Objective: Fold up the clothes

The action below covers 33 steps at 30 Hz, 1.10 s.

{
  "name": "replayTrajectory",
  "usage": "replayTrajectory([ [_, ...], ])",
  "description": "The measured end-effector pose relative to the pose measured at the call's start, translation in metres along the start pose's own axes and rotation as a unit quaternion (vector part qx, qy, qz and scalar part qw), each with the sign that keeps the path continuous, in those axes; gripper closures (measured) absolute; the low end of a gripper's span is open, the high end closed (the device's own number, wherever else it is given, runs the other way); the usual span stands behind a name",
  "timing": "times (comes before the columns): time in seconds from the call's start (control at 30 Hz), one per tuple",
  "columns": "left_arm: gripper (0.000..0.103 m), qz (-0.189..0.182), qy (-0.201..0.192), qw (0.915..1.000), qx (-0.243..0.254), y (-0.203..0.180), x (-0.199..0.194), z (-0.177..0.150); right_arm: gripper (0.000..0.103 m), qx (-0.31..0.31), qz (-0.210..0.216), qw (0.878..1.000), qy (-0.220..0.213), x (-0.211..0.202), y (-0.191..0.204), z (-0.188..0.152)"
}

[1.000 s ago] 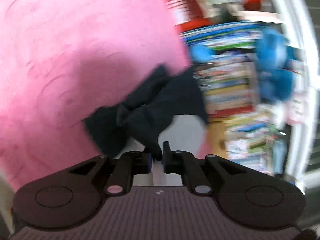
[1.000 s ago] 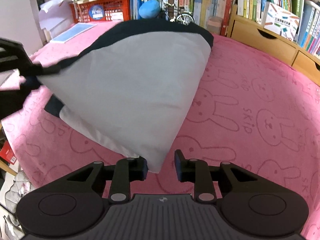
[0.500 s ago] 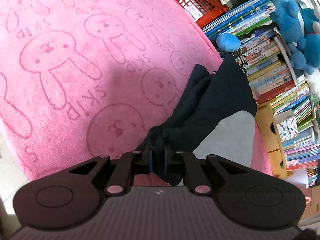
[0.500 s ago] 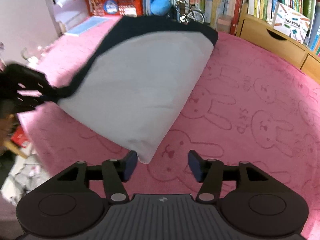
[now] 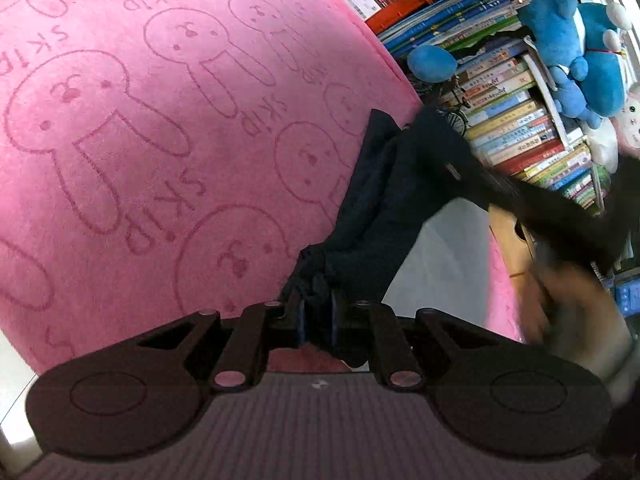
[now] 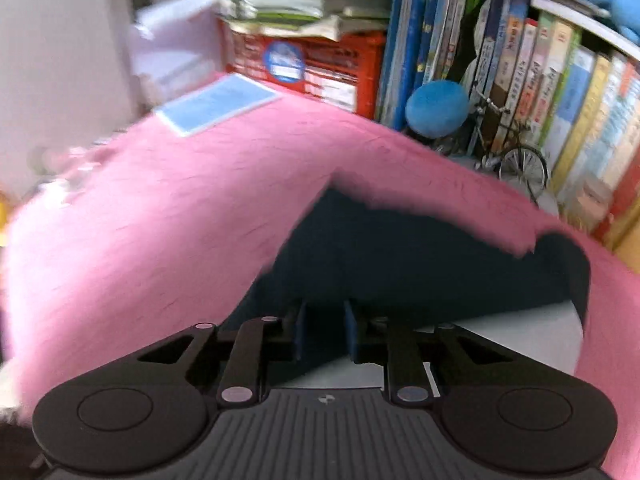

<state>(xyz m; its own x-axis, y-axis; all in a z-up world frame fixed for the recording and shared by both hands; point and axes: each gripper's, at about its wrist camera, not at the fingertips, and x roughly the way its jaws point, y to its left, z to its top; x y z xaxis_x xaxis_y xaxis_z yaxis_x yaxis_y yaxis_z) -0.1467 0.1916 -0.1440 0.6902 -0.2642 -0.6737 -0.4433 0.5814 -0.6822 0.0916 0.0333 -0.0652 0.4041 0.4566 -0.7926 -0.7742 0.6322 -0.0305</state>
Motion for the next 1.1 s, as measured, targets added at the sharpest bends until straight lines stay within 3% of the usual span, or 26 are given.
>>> replayTrajectory([
  [0.23, 0.091, -0.026, 0.011, 0.9996, 0.001, 0.01, 0.001, 0.003, 0.082, -0.059, -0.034, 0.998, 0.009, 0.074, 0.017, 0.025],
  [0.37, 0.091, -0.029, 0.022, 0.9993, 0.009, 0.01, 0.002, 0.007, 0.081, 0.028, -0.004, 1.0, 0.008, 0.086, 0.001, 0.037],
  [0.47, 0.091, -0.026, 0.038, 0.9989, 0.007, 0.008, 0.004, 0.012, 0.08, 0.056, 0.012, 0.998, 0.012, 0.065, -0.006, 0.05],
  [0.53, 0.091, -0.021, 0.048, 0.9986, 0.011, 0.005, 0.005, 0.015, 0.069, 0.074, 0.022, 0.997, 0.015, 0.051, -0.011, 0.059],
  [0.57, 0.091, -0.018, 0.051, 0.9984, 0.015, 0.003, 0.005, 0.016, 0.063, 0.076, 0.026, 0.997, -0.007, 0.031, -0.009, 0.058],
  [0.63, 0.091, -0.011, 0.055, 0.9982, 0.023, 0.0, 0.005, 0.018, 0.038, 0.077, 0.016, 0.996, -0.039, -0.009, -0.01, 0.044],
  [0.7, 0.09, -0.001, 0.061, 0.9978, 0.027, -0.004, 0.002, 0.02, 0.03, 0.078, 0.005, 0.994, -0.07, -0.049, -0.011, 0.03],
  [0.73, 0.085, 0.013, 0.063, 0.9974, 0.033, -0.008, -0.003, 0.023, 0.023, 0.08, 0.001, 0.995, -0.061, -0.062, -0.013, 0.018],
  [0.8, 0.061, 0.052, 0.055, 0.9955, 0.057, -0.017, -0.016, 0.029, 0.014, 0.082, -0.007, 0.996, -0.04, -0.088, -0.017, -0.007],
  [0.83, 0.038, 0.075, 0.042, 0.9935, 0.075, -0.02, -0.028, 0.033, 0.009, 0.083, -0.011, 0.996, -0.03, -0.101, -0.019, -0.019],
  [0.87, 0.024, 0.09, 0.025, 0.9918, 0.087, -0.023, -0.04, 0.038, 0.009, 0.078, -0.008, 0.997, -0.004, -0.107, -0.018, -0.033],
  [0.97, 0.023, 0.127, -0.013, 0.9831, 0.131, -0.039, -0.072, 0.054, 0.008, 0.056, 0.005, 0.997, 0.054, -0.122, -0.014, -0.068],
  [1.03, 0.023, 0.126, -0.016, 0.9744, 0.186, -0.062, -0.076, 0.061, 0.008, 0.043, 0.007, 0.996, 0.072, -0.129, -0.01, -0.085],
  [1.1, 0.023, 0.111, -0.014, 0.9593, 0.259, -0.098, -0.068, 0.062, 0.009, 0.041, 0.005, 0.996, 0.075, -0.127, -0.009, -0.09],
])
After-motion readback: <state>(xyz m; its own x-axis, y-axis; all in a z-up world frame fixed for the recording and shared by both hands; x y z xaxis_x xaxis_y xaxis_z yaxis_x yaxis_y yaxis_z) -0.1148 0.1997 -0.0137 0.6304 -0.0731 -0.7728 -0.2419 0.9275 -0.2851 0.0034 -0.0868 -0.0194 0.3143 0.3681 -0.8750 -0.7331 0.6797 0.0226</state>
